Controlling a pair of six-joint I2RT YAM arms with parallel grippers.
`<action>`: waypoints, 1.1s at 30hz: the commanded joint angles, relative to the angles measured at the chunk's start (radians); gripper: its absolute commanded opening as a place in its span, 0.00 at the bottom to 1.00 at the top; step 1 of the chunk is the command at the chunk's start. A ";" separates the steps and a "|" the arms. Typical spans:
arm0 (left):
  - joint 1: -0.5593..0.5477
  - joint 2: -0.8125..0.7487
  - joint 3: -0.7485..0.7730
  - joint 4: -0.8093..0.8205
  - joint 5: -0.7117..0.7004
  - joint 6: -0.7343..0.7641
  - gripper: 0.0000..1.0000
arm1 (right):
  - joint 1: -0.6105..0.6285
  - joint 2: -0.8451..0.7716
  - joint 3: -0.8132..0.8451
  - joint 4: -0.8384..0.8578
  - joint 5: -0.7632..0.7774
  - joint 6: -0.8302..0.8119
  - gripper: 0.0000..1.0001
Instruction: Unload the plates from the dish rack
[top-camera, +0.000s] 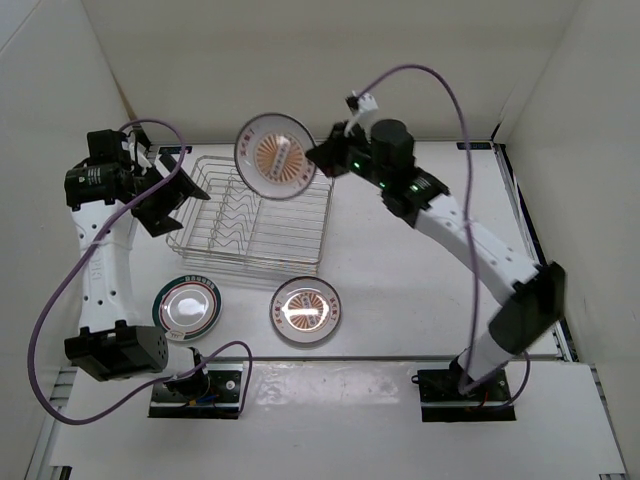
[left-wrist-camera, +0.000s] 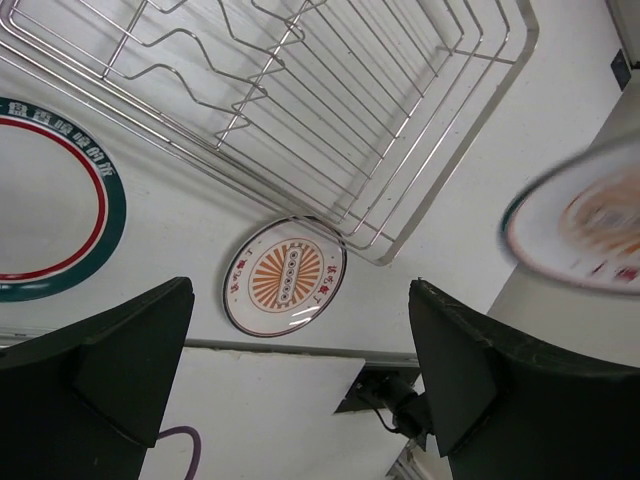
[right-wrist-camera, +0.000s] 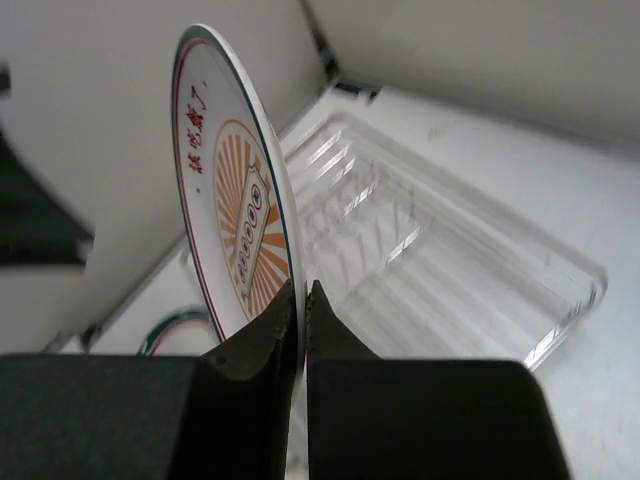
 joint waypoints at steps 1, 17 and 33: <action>0.000 -0.017 0.065 -0.463 0.033 -0.002 0.99 | -0.006 -0.193 -0.270 -0.043 -0.212 0.072 0.00; -0.001 0.173 0.271 -0.463 0.108 -0.003 0.99 | 0.076 -0.674 -0.973 -0.160 -0.189 0.253 0.00; -0.001 0.129 0.222 -0.458 0.110 -0.008 1.00 | 0.086 -0.286 -0.860 -0.047 -0.247 0.221 0.00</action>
